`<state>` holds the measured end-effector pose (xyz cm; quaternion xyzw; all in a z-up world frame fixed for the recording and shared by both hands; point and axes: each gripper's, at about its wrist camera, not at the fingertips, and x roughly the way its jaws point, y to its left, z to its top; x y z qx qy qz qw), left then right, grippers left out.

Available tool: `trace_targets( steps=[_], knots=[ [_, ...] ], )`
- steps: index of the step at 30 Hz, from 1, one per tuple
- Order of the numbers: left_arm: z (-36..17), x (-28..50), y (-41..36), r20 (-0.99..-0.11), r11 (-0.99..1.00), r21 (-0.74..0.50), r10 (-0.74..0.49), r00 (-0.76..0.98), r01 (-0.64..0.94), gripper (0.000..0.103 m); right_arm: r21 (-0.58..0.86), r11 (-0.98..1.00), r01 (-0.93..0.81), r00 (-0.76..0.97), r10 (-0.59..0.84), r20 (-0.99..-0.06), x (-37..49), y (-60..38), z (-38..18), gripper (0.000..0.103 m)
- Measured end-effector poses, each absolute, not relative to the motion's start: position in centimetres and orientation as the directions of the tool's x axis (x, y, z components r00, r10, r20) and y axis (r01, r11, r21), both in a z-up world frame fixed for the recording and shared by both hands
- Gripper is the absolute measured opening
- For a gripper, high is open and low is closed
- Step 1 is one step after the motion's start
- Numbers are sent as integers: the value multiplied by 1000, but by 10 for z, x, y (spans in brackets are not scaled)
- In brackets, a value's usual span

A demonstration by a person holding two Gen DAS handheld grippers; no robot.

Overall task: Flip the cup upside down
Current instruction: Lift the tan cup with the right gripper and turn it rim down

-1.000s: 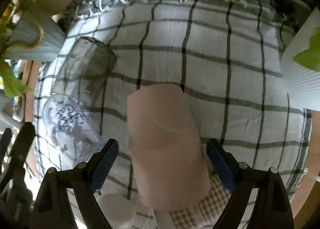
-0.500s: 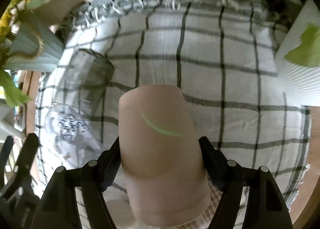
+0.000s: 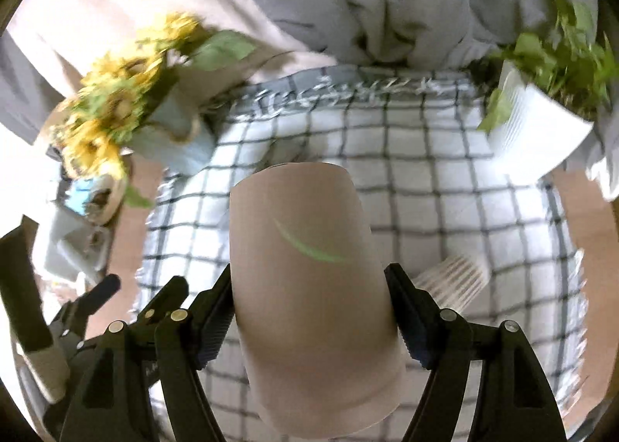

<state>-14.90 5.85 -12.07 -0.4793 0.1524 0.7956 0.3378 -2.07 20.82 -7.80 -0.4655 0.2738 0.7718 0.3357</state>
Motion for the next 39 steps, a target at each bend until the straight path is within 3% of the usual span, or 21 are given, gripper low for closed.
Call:
trace_targets(
  steps=[16,39],
  knots=[
    [-177,-195,-36,-925,-746,18,240,-294,-665,102,236,-576,-783,-308,30,-951,-62,116,-186,74],
    [-211,-200,-32,-950,-688,60,183,-253,-723,102,175,-550,-817,-212,3,-977,-70,108,-231,79]
  ],
)
